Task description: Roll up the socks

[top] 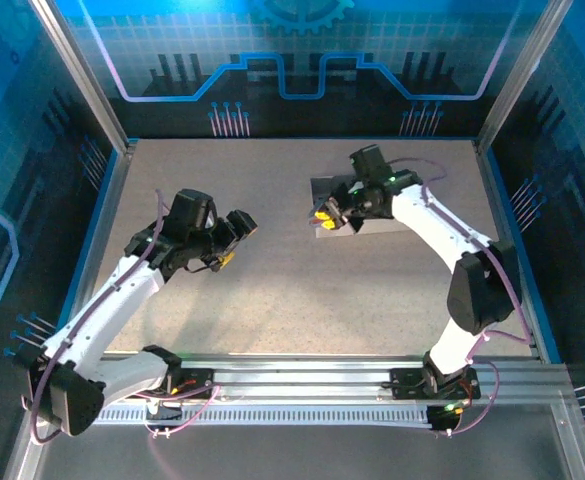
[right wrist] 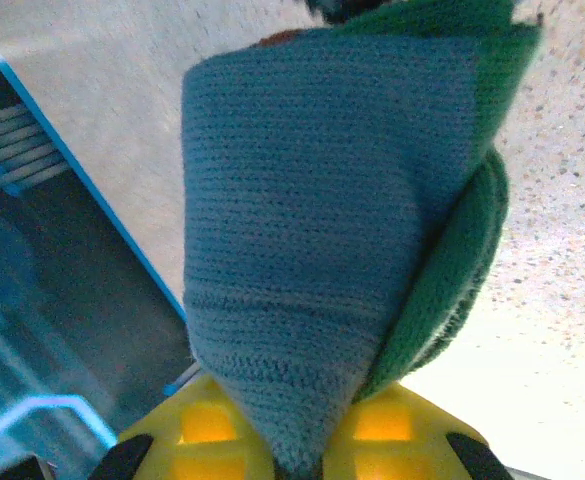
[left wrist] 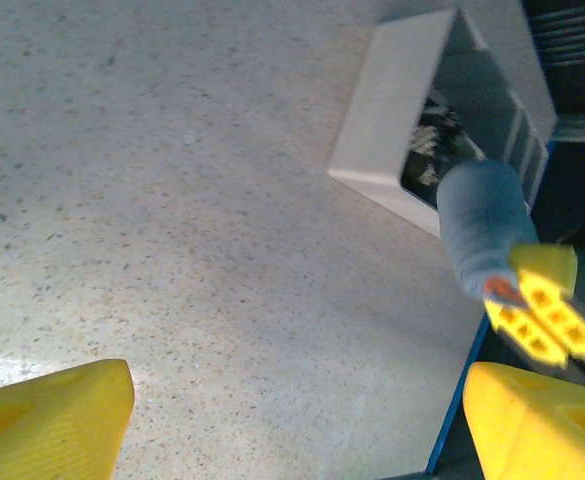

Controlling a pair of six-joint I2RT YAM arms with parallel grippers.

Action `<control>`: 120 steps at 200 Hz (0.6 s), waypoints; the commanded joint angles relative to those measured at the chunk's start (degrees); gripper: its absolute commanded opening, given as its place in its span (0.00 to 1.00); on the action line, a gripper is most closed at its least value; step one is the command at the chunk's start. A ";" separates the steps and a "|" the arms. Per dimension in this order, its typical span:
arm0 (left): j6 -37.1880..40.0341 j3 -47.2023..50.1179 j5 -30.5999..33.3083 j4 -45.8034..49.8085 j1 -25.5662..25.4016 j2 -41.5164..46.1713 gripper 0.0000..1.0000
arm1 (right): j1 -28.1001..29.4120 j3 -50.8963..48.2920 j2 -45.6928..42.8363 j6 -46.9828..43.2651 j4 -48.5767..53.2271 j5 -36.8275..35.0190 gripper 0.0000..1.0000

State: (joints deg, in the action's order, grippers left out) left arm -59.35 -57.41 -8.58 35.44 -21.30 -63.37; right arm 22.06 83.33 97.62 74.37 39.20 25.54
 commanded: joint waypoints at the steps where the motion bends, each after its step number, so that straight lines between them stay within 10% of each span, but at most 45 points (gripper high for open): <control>1: 3.99 2.21 0.67 -1.06 -0.71 1.81 0.85 | -3.93 4.37 0.53 8.61 3.44 4.50 0.00; 120: 3.05 3.33 -0.39 -4.38 -2.27 4.72 0.84 | -11.37 7.75 10.63 14.25 1.42 12.17 0.00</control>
State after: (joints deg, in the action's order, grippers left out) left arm -57.89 -53.82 -8.60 33.71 -23.03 -60.73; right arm 10.90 91.79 106.87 86.21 41.78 33.89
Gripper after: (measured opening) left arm 0.839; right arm 0.105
